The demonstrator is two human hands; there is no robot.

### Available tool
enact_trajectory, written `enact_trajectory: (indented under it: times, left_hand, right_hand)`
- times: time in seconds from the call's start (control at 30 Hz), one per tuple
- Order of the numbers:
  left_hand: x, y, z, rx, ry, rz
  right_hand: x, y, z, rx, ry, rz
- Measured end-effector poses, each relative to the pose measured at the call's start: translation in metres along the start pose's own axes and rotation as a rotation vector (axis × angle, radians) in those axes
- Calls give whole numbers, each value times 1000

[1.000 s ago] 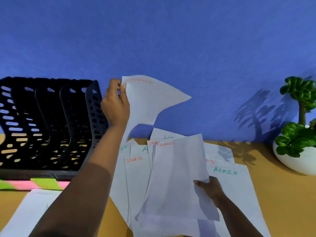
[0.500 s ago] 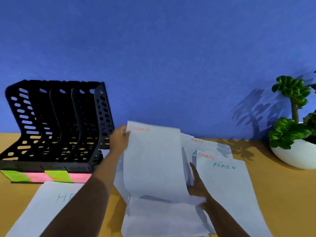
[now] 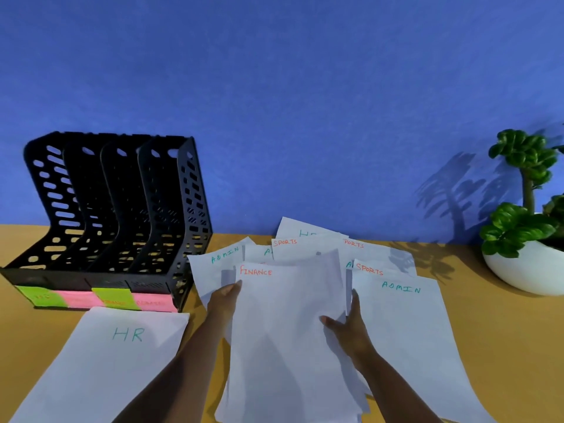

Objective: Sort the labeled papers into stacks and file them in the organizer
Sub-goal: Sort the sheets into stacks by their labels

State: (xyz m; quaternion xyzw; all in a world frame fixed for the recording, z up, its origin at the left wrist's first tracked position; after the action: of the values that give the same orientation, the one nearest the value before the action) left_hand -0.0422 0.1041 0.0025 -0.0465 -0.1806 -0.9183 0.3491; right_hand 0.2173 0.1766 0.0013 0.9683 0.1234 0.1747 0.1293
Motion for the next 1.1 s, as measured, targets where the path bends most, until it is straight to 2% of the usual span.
enact_trajectory:
  times: [0.17,0.23,0.33,0.43,0.53,0.8,0.9,1.0,1.1]
  left_hand:
    - [-7,13,1,112,111,-138]
    - [-8,17,1,156,163,-179]
    - [-12,26,12,153,250,-277]
    - [-16,30,24,66,264,-258]
    - [-23,40,42,-42,288,-245]
    - [-8,48,99,-305,452,-209]
    - [-8,53,95,-295,379,-193]
    - [-12,56,83,-232,308,-166]
    - [-5,53,89,-272,283,-116]
  right_hand:
    - [4,0,-14,83,-247,-111]
    - [8,1,-17,59,-317,-137]
    - [15,1,-20,57,-188,-88]
    - [16,4,-29,168,-20,12]
    - [10,12,-41,261,28,66]
    - [21,23,-77,398,-102,311]
    - [16,23,-71,374,-122,275]
    - [4,20,-55,315,-33,197]
    - [4,19,-54,297,-62,192]
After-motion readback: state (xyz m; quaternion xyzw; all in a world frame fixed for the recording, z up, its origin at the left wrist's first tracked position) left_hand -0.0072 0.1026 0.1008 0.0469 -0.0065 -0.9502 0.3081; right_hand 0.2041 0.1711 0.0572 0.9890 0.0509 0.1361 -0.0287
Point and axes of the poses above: each hand's wrist, its own y-axis away from the middle knuckle, its own x-axis out of the back of the hand, z = x × y, the point moved 5 cm from there along -y, towards the middle knuckle, and after that the axes turned 5 degrees about -x, right-handed, at the moved point
